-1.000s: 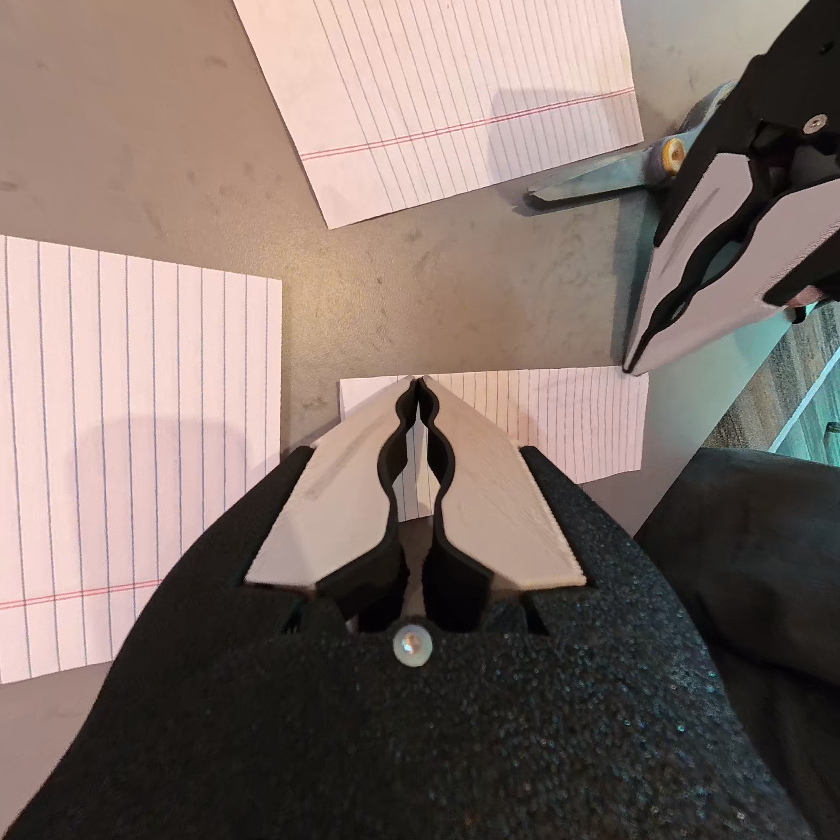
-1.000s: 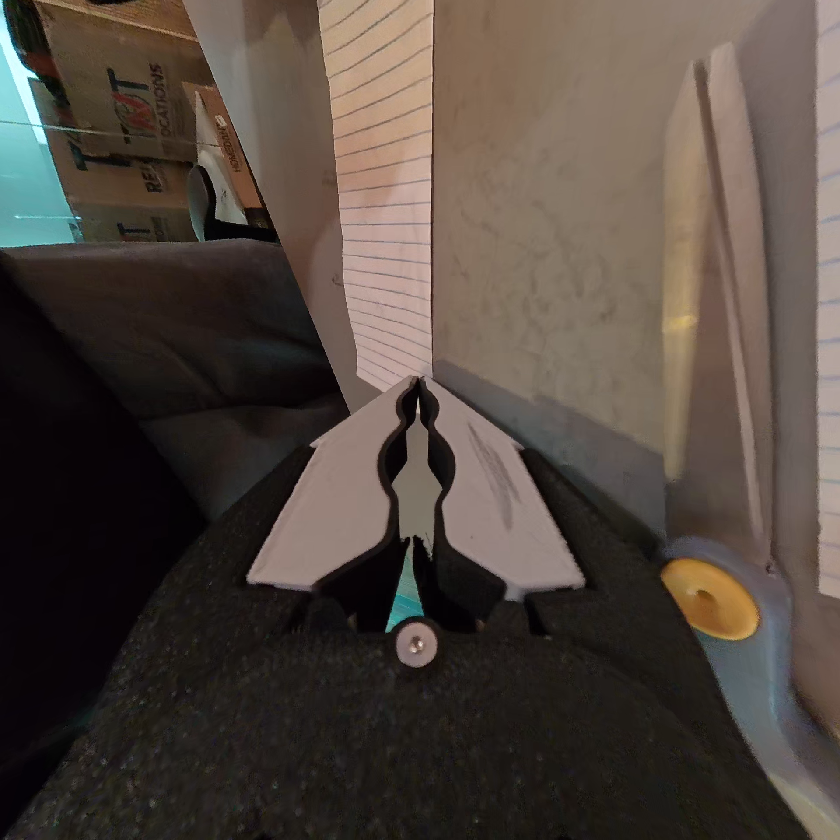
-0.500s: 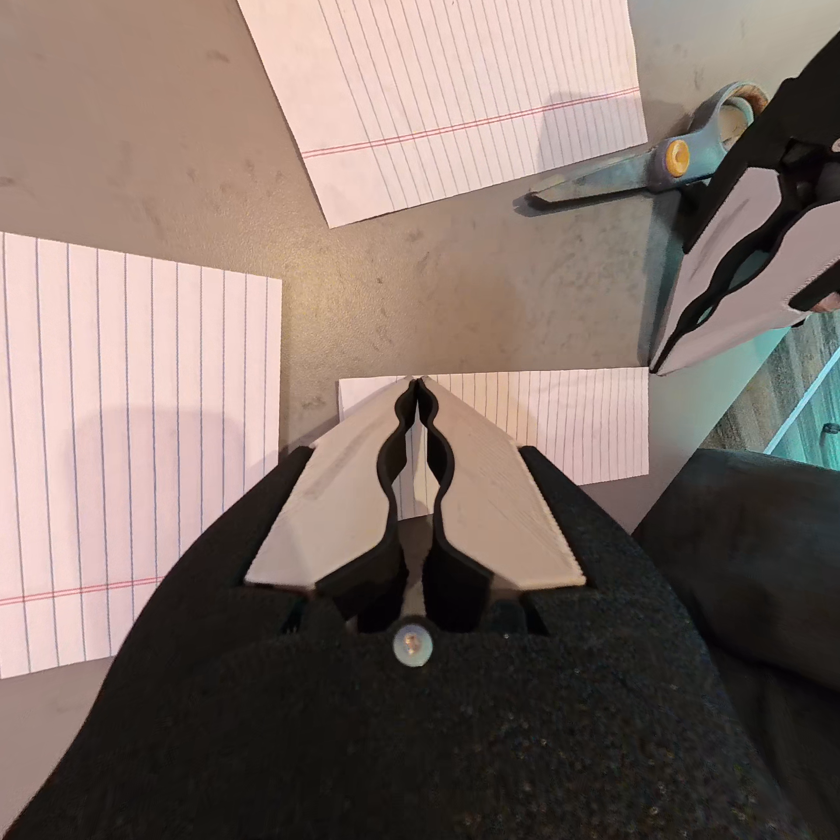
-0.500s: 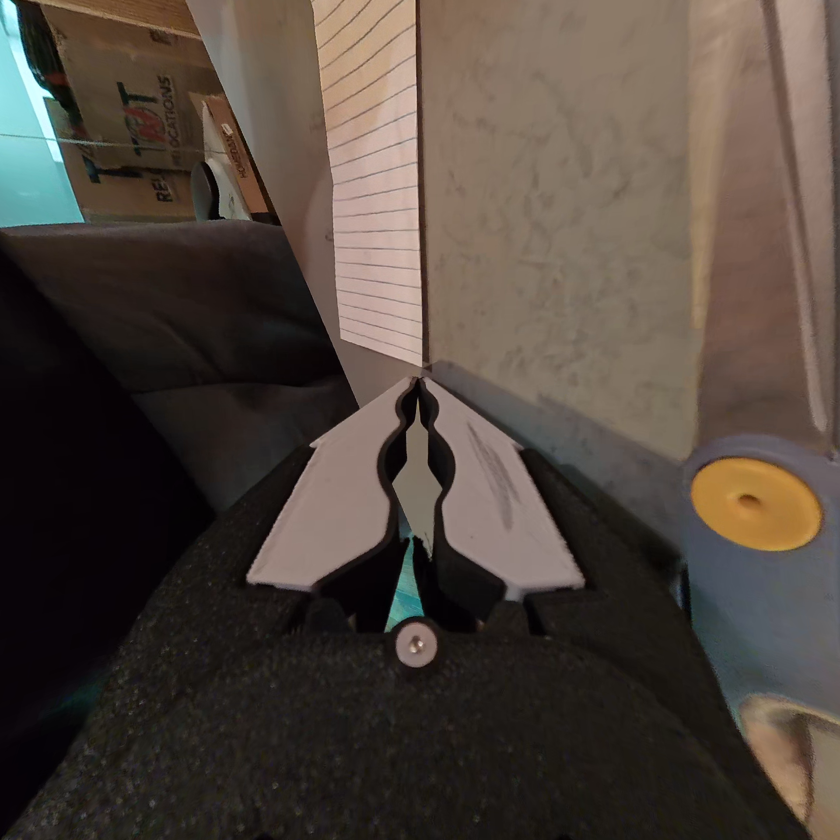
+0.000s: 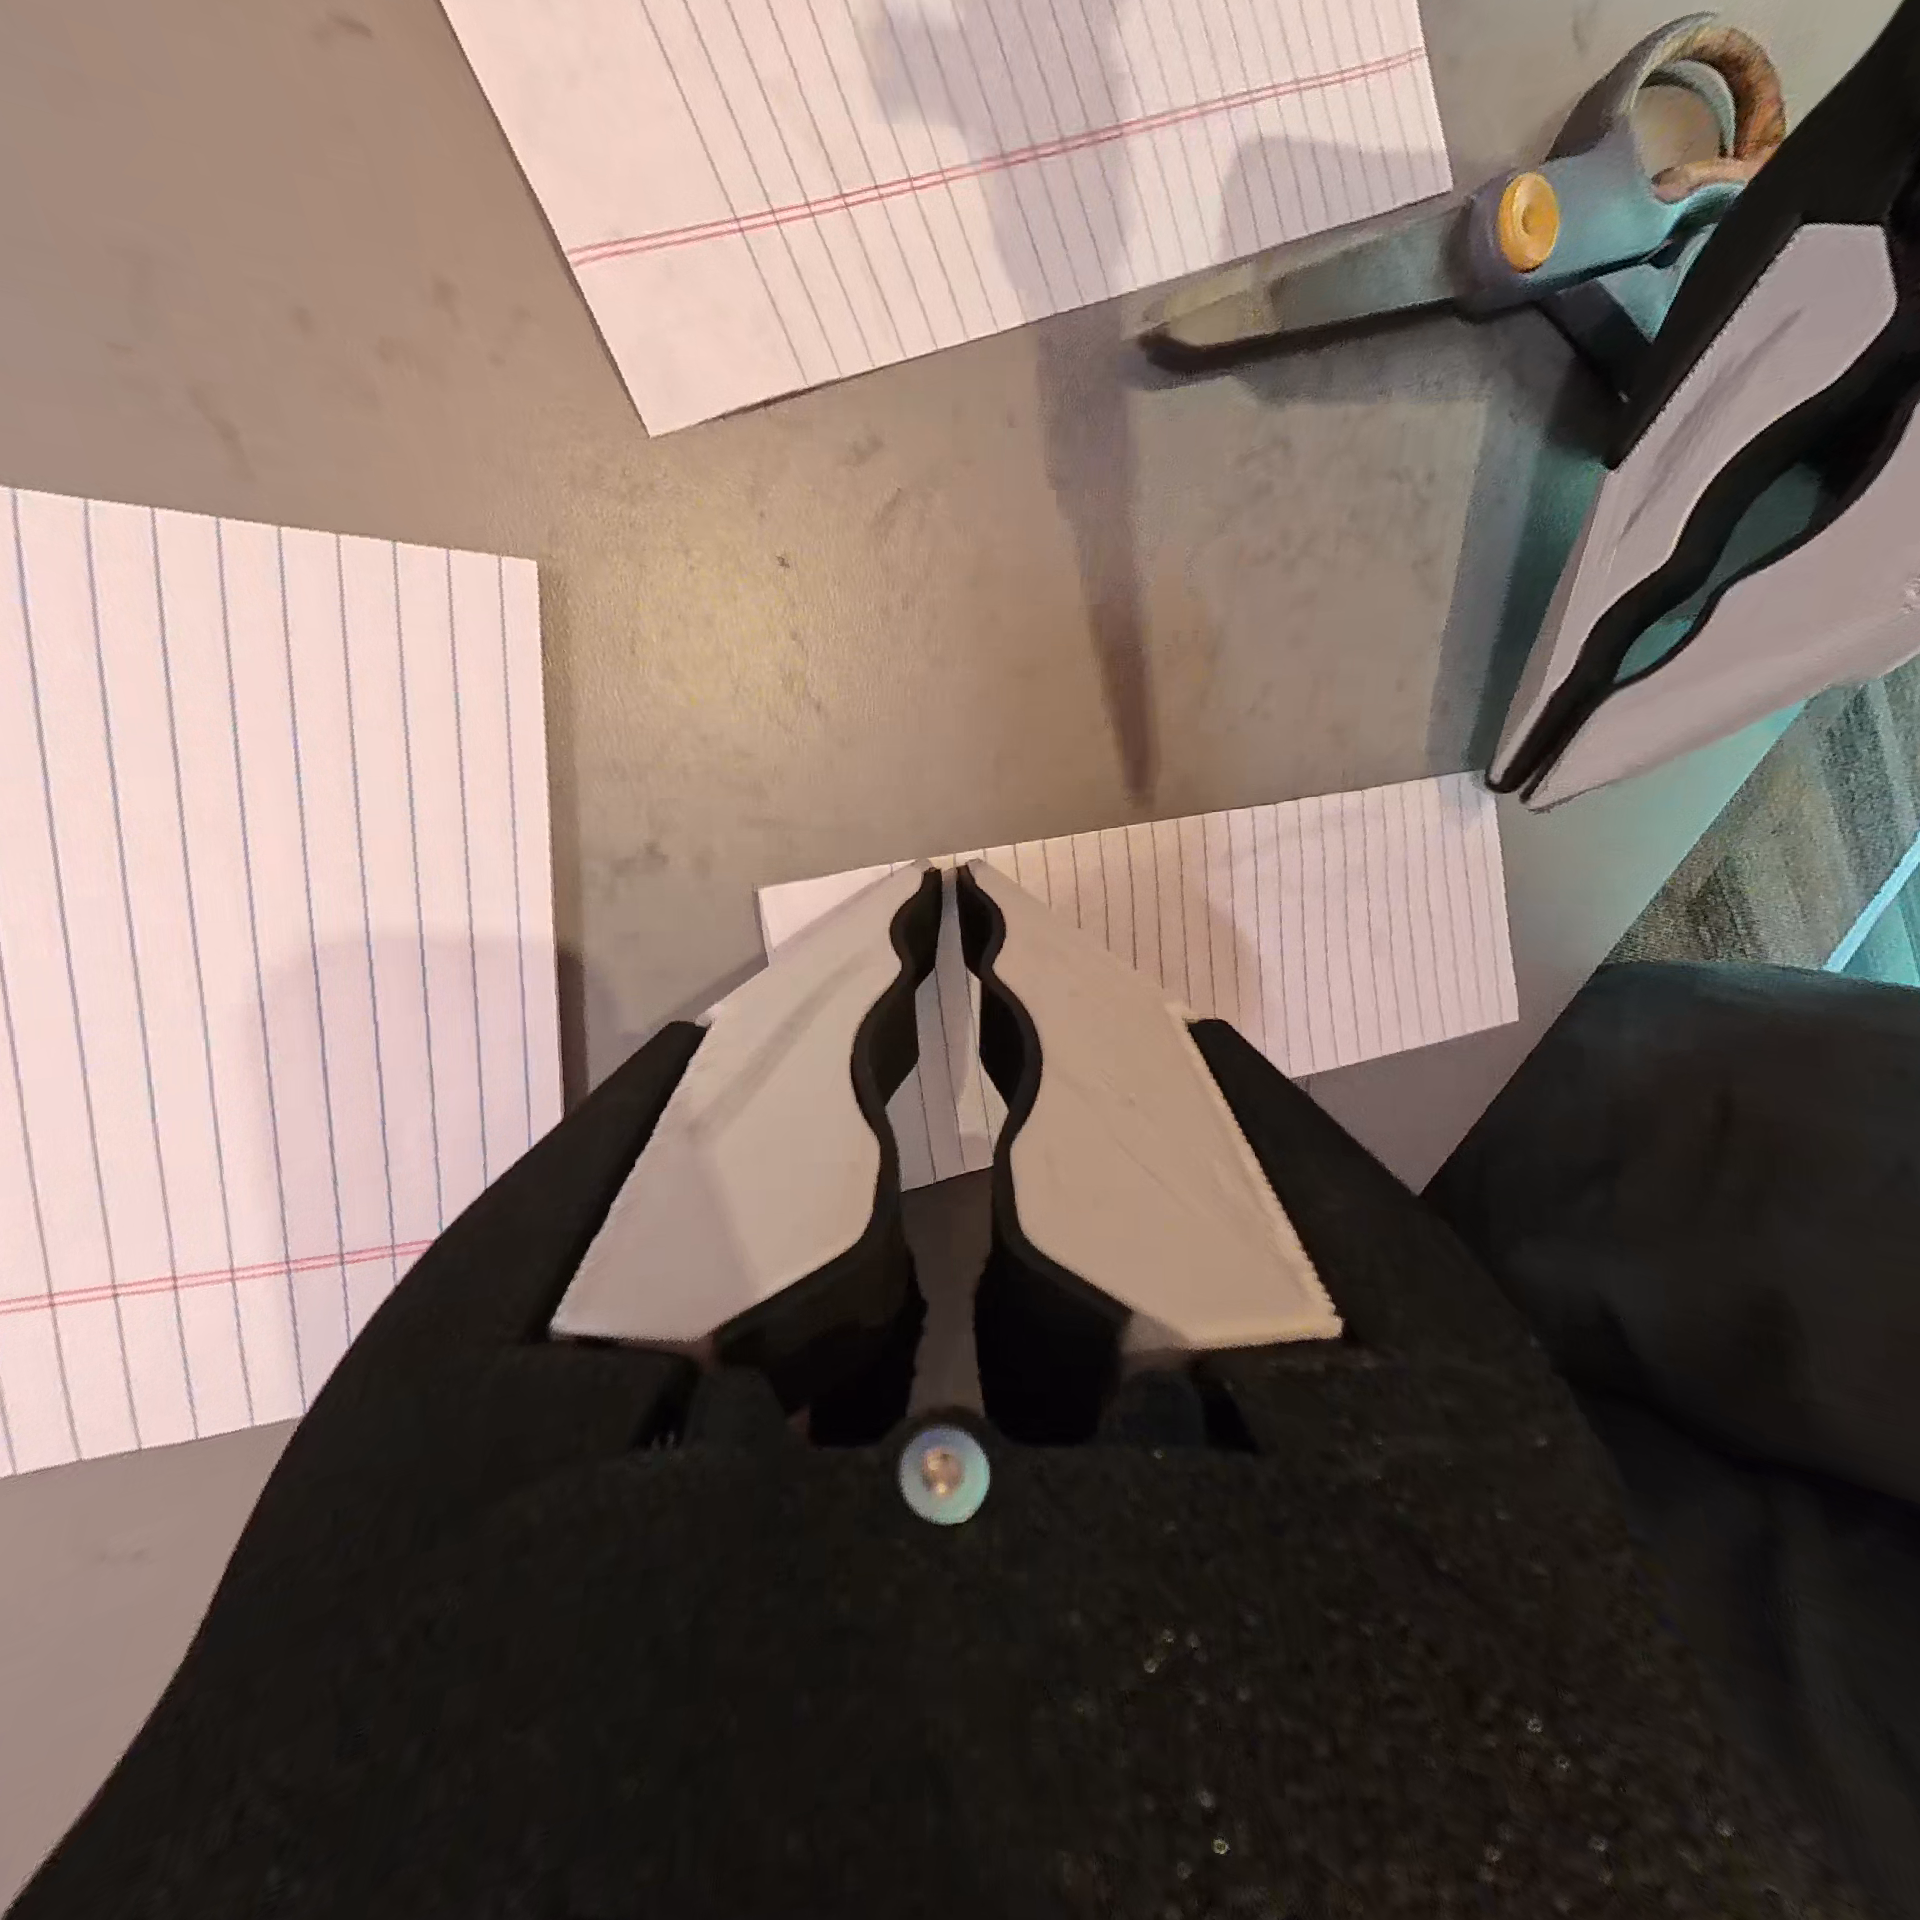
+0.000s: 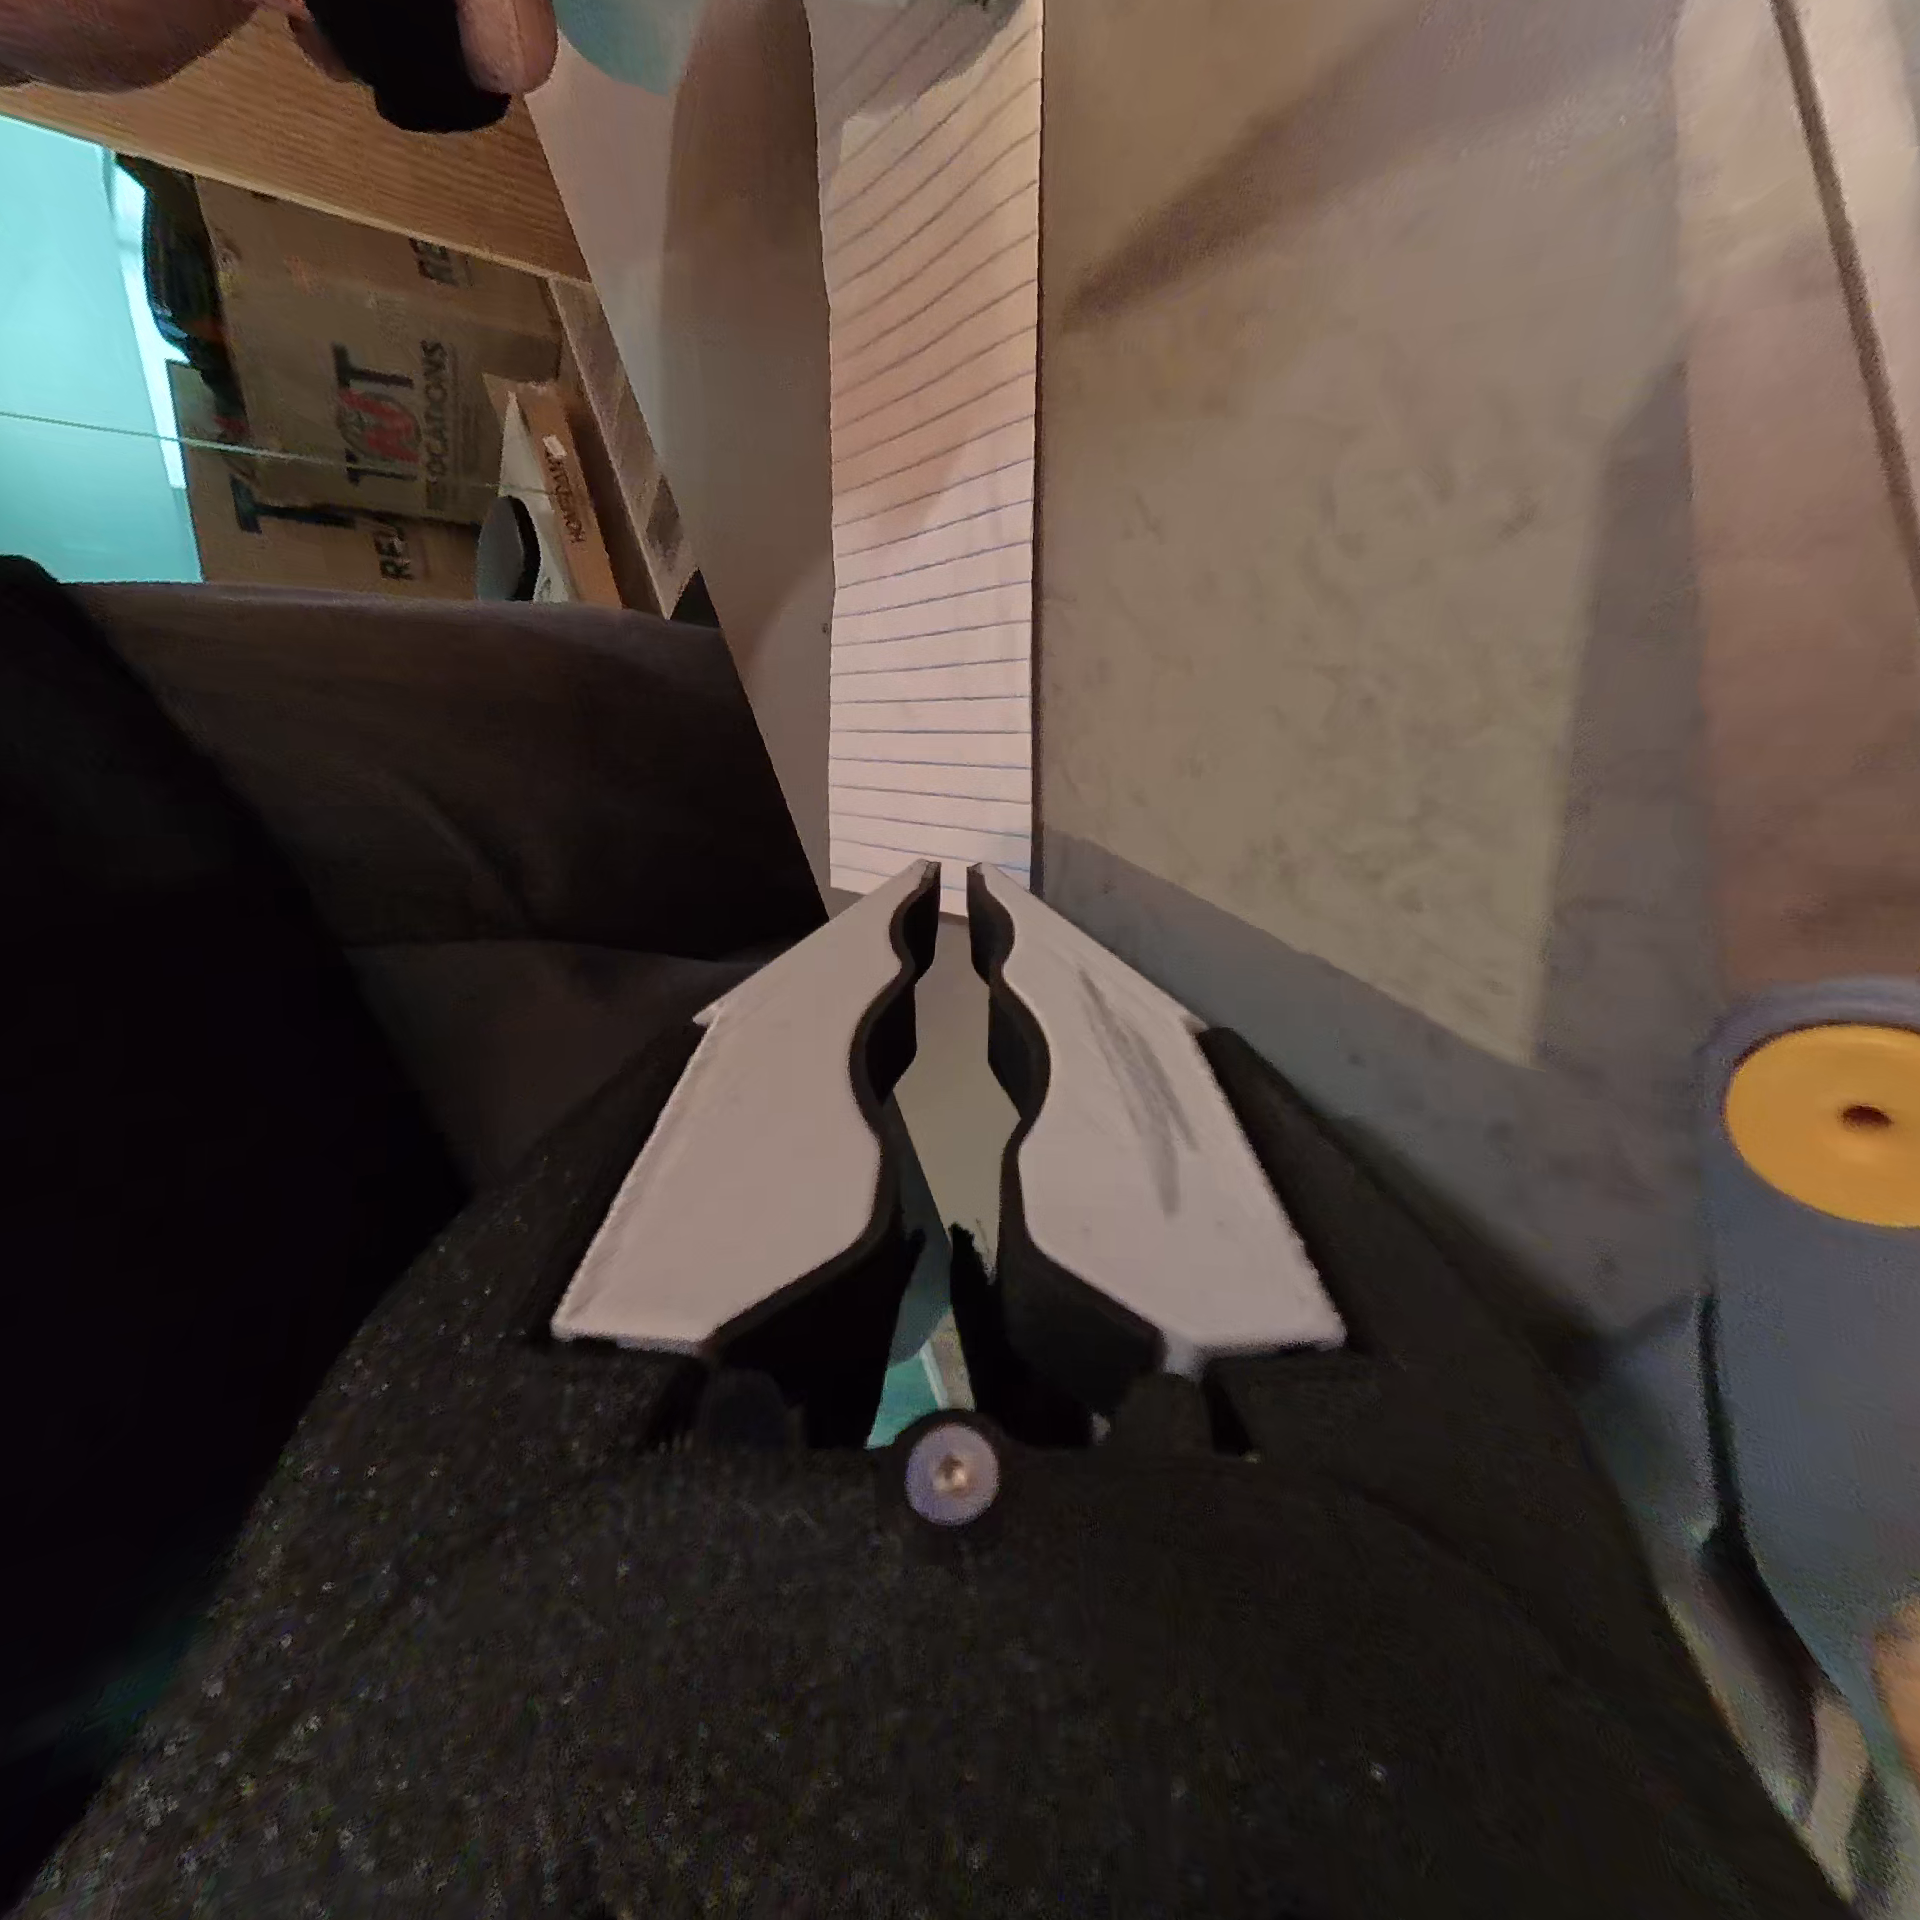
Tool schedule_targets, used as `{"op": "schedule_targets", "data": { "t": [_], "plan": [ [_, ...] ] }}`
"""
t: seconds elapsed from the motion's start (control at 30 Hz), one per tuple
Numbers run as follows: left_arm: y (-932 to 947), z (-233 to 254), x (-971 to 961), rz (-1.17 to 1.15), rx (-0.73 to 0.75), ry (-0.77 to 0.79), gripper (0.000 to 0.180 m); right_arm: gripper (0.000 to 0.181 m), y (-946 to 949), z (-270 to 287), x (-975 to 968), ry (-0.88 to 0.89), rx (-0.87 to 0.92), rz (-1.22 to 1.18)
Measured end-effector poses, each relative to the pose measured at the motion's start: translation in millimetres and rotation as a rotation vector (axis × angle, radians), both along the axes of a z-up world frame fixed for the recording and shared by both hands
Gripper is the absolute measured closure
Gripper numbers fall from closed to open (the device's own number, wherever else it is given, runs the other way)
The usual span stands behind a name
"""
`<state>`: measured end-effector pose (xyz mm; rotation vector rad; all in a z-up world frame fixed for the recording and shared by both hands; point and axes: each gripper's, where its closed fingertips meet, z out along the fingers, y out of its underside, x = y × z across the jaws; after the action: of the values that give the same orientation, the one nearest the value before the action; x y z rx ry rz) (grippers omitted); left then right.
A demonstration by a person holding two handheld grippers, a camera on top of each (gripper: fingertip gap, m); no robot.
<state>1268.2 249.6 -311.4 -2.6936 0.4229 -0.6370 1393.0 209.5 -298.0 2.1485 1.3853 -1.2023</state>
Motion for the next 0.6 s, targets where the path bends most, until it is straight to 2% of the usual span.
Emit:
{"op": "schedule_targets", "data": {
  "t": [0.27, 0.43, 0.6],
  "plan": [
    [-6.9, 1.3, -1.9, 0.008, -0.003, -0.003, 0.172, 0.161, -3.9, 0.0, -18.0, 0.051, 0.082, -0.039],
    [-12.0, 2.5, -1.7, 0.017, -0.005, -0.011, 0.169, 0.16, -8.6, -3.9, -33.5, 0.07, 0.194, -0.008],
    [-17.2, 7.8, -9.7, 0.048, 0.022, 0.002, 0.164, 0.181, -15.8, -13.1, -36.6, 0.05, 0.252, 0.034]
  ]
}}
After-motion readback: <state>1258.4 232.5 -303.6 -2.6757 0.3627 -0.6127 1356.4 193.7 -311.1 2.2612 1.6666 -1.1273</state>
